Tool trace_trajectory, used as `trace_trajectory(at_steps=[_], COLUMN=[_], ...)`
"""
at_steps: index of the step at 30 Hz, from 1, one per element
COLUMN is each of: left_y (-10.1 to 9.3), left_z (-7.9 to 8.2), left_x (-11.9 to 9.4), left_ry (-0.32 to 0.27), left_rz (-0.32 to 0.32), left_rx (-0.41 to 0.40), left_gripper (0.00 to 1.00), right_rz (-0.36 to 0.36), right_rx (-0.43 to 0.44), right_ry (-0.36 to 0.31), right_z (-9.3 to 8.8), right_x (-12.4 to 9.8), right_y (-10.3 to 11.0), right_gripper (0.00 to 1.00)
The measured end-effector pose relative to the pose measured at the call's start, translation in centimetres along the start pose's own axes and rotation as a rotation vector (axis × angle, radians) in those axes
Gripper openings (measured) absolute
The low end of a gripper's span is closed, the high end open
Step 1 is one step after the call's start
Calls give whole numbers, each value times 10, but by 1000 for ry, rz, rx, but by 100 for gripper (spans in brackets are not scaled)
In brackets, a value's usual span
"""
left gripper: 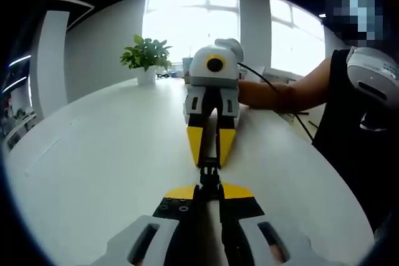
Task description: Snap the two parts of the plastic buckle together until the buckle closes and remains connected.
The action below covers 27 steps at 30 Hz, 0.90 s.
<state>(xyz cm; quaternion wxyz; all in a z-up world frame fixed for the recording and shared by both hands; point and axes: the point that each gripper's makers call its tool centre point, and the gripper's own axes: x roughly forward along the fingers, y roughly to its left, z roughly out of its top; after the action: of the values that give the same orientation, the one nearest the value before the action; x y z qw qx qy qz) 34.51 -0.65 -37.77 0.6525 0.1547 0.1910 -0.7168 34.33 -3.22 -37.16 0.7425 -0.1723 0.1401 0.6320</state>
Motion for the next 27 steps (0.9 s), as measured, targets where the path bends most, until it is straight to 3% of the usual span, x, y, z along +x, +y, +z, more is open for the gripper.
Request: trace_trajectory(at_steps=[27], left_y=[0], left_z=[0], left_x=[0], left_ry=[-11], left_rz=[-8], left_rx=[-2], left_gripper=[11], right_rz=[-1], right_rx=[3], right_ry=[-8], right_z=[3], right_x=[0], right_y=[-1], right_gripper=[11])
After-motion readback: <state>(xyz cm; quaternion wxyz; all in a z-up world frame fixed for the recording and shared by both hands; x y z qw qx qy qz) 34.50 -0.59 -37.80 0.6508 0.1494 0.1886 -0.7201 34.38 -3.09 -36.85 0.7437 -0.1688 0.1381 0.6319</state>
